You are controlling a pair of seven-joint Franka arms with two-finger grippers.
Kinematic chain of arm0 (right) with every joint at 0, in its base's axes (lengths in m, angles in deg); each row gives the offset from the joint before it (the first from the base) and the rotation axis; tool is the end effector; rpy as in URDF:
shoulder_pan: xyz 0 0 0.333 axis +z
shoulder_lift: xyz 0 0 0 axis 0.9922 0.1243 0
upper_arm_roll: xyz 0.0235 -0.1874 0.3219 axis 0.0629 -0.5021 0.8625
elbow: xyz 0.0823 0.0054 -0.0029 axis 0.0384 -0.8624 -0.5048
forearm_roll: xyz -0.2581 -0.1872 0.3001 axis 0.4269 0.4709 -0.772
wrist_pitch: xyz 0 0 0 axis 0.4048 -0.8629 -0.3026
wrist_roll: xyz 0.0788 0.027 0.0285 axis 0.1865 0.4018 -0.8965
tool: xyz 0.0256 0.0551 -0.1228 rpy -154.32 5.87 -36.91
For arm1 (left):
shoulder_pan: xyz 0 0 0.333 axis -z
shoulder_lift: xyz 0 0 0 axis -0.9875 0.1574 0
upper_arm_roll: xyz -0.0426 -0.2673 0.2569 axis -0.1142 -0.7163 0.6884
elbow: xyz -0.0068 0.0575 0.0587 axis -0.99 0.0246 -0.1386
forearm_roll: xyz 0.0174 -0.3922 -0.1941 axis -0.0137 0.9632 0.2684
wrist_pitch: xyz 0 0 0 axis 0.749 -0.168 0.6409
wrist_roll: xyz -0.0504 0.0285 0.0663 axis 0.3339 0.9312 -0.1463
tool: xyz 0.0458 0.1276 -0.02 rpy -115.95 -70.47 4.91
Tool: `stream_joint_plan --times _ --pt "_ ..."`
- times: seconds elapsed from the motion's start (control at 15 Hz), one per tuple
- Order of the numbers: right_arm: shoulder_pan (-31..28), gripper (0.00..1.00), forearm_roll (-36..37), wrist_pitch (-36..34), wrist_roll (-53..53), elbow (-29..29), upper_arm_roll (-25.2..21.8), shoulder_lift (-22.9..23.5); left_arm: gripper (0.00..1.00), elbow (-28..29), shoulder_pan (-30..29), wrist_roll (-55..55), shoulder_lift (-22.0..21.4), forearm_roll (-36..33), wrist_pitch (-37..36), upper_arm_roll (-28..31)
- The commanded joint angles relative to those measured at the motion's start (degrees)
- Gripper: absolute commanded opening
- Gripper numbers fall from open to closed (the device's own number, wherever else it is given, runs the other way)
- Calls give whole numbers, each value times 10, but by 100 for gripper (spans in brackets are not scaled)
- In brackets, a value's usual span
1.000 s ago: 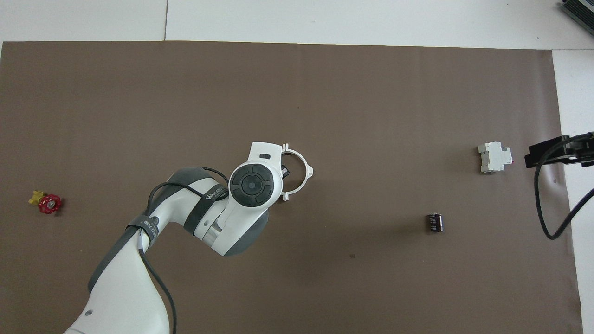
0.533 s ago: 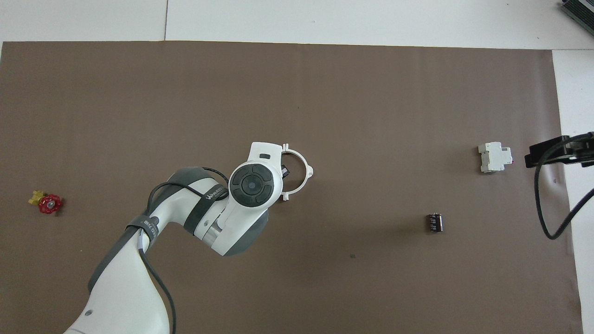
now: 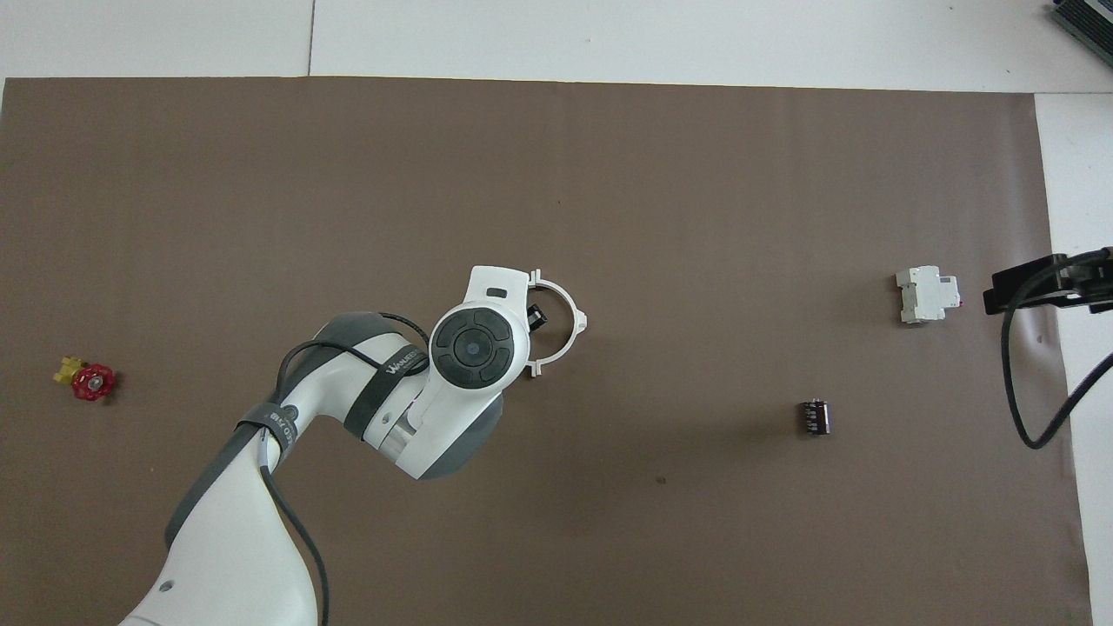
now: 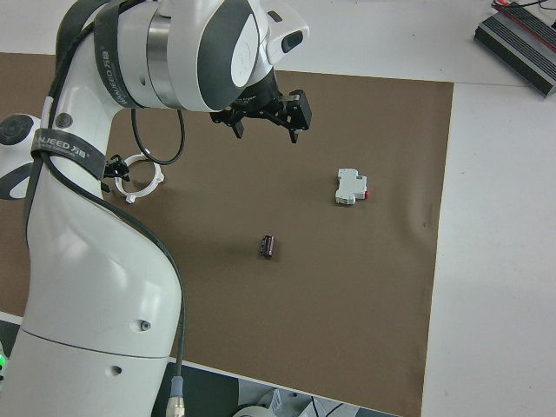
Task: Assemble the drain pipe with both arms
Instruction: 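Press the held clamp half onto the center half with the left gripper, then release the joined ring and withdraw the left gripper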
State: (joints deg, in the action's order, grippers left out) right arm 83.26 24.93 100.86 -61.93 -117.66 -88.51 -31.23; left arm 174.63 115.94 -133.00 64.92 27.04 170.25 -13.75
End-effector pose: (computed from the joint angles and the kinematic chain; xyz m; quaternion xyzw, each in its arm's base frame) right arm 0.5839 -0.0232 0.6637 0.9996 -0.0041 -0.0275 0.0056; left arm 0.5297 -0.4049 0.2985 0.9578 0.2816 0.0529 0.0229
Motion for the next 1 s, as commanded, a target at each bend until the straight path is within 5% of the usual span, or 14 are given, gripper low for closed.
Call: stream_joint_plan --times 0.0,0.27,0.6,0.93 --pt "-1 100 -2 4 0 -7 0 -4 100 -3 5 -10 0 -15 -3 7" --pt "-1 100 -2 4 0 -7 0 -4 100 -34 -15 20 -20 -23 -76 15" --pt "-1 100 -2 4 0 -7 0 -4 100 -58 -123 261 -119 -16 -226 18" --pt "-1 100 -2 4 0 -7 0 -4 100 -87 -255 496 -144 -14 -302 19"
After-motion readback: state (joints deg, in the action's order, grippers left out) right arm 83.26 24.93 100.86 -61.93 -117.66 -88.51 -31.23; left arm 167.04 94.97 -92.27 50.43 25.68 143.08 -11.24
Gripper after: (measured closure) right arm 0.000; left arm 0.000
